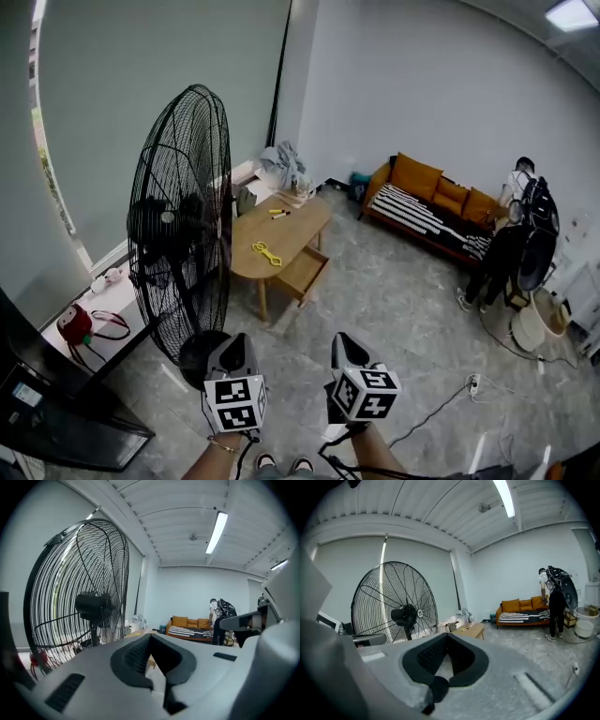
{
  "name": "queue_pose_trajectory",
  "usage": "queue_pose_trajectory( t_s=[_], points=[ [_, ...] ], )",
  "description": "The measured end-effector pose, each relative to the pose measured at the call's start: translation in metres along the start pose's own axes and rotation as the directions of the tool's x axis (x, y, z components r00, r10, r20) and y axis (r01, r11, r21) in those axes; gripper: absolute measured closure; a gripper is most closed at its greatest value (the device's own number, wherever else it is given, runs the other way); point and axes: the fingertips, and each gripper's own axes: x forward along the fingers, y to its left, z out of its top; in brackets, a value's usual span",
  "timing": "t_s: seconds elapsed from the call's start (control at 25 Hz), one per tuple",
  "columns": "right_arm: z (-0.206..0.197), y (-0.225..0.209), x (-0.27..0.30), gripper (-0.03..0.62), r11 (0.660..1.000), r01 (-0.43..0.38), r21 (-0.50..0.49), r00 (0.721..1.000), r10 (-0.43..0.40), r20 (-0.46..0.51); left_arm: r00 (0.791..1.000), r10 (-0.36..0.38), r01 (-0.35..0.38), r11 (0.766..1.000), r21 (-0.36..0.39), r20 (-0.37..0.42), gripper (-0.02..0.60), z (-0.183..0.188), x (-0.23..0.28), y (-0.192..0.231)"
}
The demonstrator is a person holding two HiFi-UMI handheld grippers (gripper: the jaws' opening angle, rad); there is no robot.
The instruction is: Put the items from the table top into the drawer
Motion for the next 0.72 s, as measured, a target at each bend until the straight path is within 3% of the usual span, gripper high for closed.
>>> queue_pose_trajectory(
  t_s=[0.36,0.72],
  points=[
    [-0.013,-0.016,-0.001,0.589,0.996,0.061,0.061,0.998,-0.060,-0.012,0.997,-0.075,0.075,0.997,0.017,-0.012,0.589,-0.010,0.009,-0.019],
    [-0.010,-0.062,0.017,0.589,0.988,0.098,0.120,0.994,-0.093,-0.051,0.986,-0.151,0.155,0.986,0.064,-0.064,0.589,-0.011,0.041,-0.073]
  ],
)
